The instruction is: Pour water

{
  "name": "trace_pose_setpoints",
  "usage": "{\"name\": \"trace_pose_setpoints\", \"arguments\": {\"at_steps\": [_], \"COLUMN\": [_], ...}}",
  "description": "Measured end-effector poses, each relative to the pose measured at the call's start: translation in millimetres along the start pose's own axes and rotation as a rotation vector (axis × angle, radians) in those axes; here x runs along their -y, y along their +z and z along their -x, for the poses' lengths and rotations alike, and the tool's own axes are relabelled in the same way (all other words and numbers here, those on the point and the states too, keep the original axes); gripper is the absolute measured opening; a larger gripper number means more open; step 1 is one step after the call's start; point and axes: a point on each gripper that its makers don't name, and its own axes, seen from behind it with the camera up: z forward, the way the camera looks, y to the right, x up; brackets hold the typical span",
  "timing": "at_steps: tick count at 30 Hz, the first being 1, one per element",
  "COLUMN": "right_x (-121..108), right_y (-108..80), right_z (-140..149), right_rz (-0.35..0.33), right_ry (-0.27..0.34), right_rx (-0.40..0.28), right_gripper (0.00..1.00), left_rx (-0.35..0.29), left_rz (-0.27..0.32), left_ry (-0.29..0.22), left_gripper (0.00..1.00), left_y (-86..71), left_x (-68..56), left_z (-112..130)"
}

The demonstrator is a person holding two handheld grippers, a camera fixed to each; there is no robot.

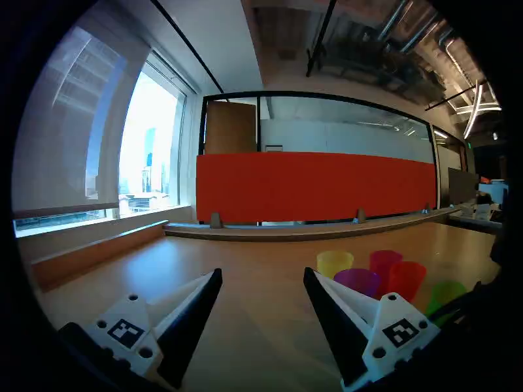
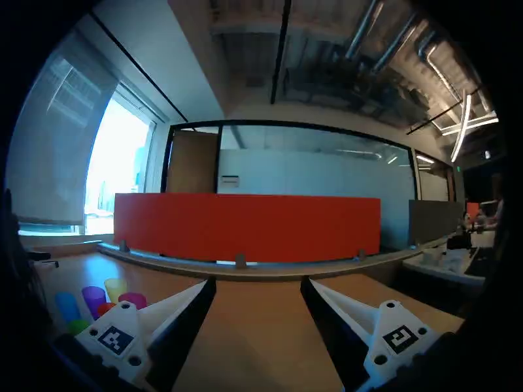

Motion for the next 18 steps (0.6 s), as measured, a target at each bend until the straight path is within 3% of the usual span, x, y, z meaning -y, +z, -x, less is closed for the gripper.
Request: {"name": "trace_pose_setpoints", "arguments": {"at_steps": [8,18], "right_x": [3,-9], "right_y": [1.8,-3.3], "right_z": [12,28], "right_rz": [-0.008,0.0], "right_ry": [-0.007,0.007], "right_rx": [-0.012,-0.019], "right_gripper": [1.0,1.0], "left_rx": [0.0,0.0], "left_rz": [0.0,0.0], "left_ry": [0.0,0.0], "left_gripper": [0.92,0.92], "left_y": [-0.2,0.0], "left_x": [-0.2,-0.2], "left_z": [0,0]}}
